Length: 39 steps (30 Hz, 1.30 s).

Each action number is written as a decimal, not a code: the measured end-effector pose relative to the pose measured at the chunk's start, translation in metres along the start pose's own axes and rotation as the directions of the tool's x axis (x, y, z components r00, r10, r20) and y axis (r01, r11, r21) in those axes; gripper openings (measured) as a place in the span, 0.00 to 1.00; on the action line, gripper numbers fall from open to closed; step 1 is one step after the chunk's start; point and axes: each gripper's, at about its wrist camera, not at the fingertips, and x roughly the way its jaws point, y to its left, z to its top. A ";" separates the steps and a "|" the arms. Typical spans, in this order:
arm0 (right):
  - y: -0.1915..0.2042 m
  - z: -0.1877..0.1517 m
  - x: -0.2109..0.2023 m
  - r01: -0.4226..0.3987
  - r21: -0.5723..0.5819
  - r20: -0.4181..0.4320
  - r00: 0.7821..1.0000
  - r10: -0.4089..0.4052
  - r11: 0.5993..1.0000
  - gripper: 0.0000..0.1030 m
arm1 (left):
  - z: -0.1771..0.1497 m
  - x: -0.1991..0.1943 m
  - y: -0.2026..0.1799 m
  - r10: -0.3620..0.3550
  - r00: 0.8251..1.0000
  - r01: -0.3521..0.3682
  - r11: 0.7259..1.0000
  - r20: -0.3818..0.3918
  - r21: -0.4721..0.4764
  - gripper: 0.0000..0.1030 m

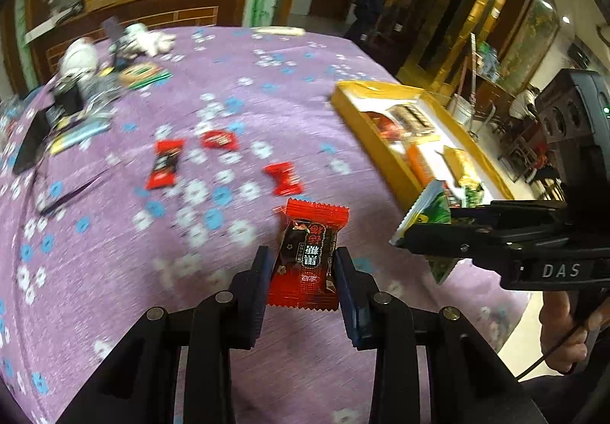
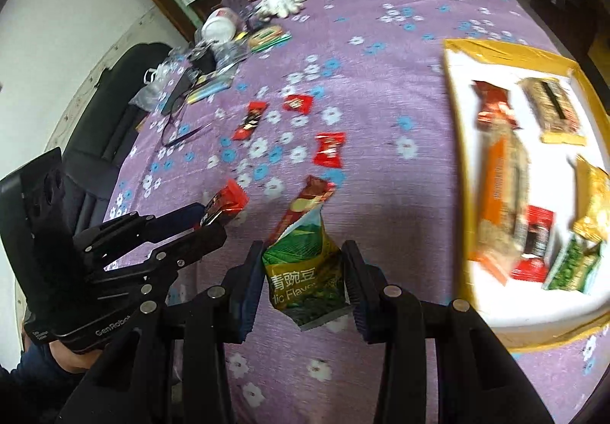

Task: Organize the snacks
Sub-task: 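Carry the red and green pea packets over the white box with both tools, then release the red packet with the left tool while the right tool releases the green pea packet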

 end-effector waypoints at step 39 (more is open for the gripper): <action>-0.207 0.031 -0.031 0.194 0.175 0.038 0.978 -0.204 0.965 0.38 | 0.039 0.124 -0.204 -0.115 0.982 0.149 0.958 -0.149 0.246 0.33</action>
